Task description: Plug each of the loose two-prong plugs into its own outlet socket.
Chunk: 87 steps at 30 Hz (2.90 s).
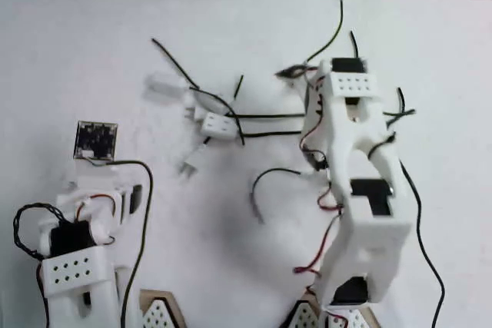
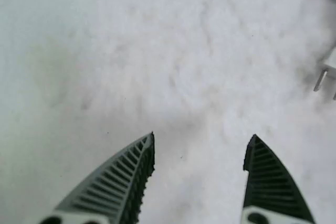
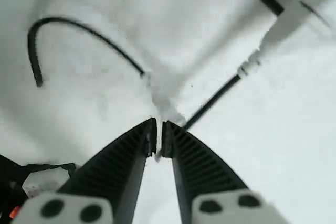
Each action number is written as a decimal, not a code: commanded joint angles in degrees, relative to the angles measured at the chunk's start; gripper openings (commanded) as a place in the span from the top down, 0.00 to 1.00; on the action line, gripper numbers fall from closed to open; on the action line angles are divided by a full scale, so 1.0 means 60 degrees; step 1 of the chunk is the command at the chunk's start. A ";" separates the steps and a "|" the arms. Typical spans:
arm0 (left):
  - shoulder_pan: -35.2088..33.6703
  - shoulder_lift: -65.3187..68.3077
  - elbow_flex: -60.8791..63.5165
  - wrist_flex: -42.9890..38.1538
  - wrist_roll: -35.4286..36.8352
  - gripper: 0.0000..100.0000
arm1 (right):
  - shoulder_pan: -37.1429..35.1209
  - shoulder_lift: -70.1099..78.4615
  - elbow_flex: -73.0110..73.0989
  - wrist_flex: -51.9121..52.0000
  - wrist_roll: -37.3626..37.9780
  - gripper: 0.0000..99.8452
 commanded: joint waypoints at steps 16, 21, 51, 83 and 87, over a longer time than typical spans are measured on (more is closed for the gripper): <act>-0.0037 -0.0154 -0.0015 -0.0176 0.0044 0.72 | -0.1048 -0.3231 0.2784 0.0037 0.2271 0.81; -0.0051 -0.0154 -0.0015 -0.0176 0.0044 0.72 | -0.1502 -0.2879 0.2769 -0.0344 0.2667 0.81; -0.0066 -0.0154 -0.0015 -0.0176 0.0029 0.72 | -0.0535 0.2205 -0.0454 0.0081 0.2930 0.93; -0.0066 -0.0154 -0.0015 -0.0176 0.0029 0.72 | -0.0418 0.2630 0.0337 0.0110 0.2916 0.90; -0.0066 -0.0154 -0.0015 -0.0176 0.0029 0.72 | -0.0462 0.2630 0.0308 0.0110 0.2930 0.98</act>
